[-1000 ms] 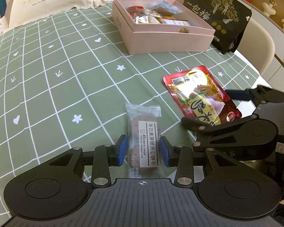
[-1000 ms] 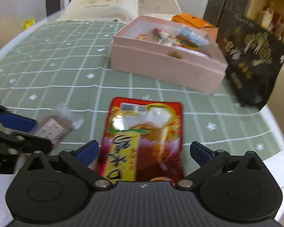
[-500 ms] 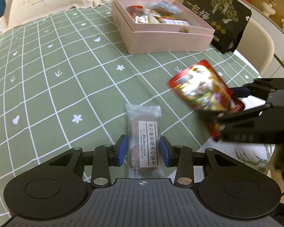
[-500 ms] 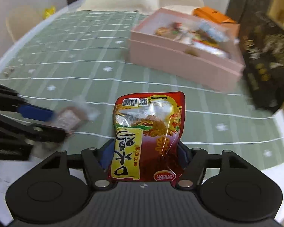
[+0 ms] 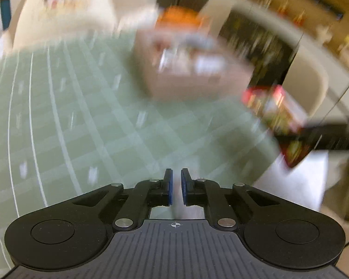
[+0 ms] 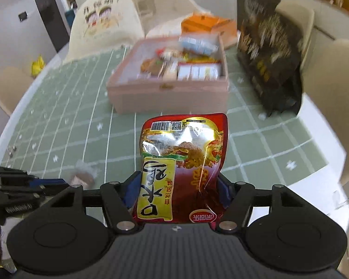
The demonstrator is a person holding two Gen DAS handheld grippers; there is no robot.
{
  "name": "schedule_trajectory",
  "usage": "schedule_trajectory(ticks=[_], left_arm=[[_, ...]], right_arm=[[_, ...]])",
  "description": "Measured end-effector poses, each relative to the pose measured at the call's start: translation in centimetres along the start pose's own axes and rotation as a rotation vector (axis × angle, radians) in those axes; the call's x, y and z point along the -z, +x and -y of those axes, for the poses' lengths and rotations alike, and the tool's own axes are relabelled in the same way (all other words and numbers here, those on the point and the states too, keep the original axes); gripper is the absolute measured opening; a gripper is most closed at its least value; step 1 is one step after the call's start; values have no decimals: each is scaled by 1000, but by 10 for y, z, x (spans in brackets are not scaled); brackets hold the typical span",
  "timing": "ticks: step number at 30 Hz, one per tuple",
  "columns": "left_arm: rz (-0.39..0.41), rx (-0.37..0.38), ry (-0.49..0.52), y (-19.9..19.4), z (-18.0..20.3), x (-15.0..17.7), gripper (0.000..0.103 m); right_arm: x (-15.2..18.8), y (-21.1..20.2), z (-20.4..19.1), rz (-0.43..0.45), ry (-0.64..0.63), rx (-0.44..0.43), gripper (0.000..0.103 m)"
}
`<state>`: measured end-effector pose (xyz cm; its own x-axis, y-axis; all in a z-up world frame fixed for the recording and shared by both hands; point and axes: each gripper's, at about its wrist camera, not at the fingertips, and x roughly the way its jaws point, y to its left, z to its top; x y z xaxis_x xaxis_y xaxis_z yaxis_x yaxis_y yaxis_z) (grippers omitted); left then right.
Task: Organize snacks
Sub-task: 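Regrip the red-yellow snack packet with the right tool while the left tool holds the biscuit, then lift both held packets and move them toward the pink box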
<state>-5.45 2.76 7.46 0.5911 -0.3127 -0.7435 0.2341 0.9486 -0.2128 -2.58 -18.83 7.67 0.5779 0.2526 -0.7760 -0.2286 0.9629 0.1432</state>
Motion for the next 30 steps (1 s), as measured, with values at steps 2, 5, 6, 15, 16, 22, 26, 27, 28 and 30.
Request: schedule_trajectory(ticks=[2,5,6,15,16,22,26,27,28,30], left_arm=[[94,35,30,-20,11,-33,11],[224,87,40,-38,22,-85,11],[249,105,20,-39,21,-101,11],[148,127,-44,11,10,-156,19],[99,114,-4,15,11,-140,19],[-228,18,80,33,19,-28,19],[-278,-20,107,20,28,15,20],[-271,-24,118,18,30,20,22],[-258,-37,128,18,34,24,23],[-253,-56,129,24,40,25,23]], right_arm=[[-3,-14,3,35,9,4,66],[-8,-26,8,72,31,13,66],[-9,-29,9,81,35,16,66],[-7,-39,4,126,26,33,66],[-4,-39,5,122,29,37,66],[18,-8,16,25,96,72,67],[23,13,18,-15,103,71,67],[23,17,18,-21,103,69,67],[23,21,17,-27,101,66,67],[23,31,15,-41,96,62,70]])
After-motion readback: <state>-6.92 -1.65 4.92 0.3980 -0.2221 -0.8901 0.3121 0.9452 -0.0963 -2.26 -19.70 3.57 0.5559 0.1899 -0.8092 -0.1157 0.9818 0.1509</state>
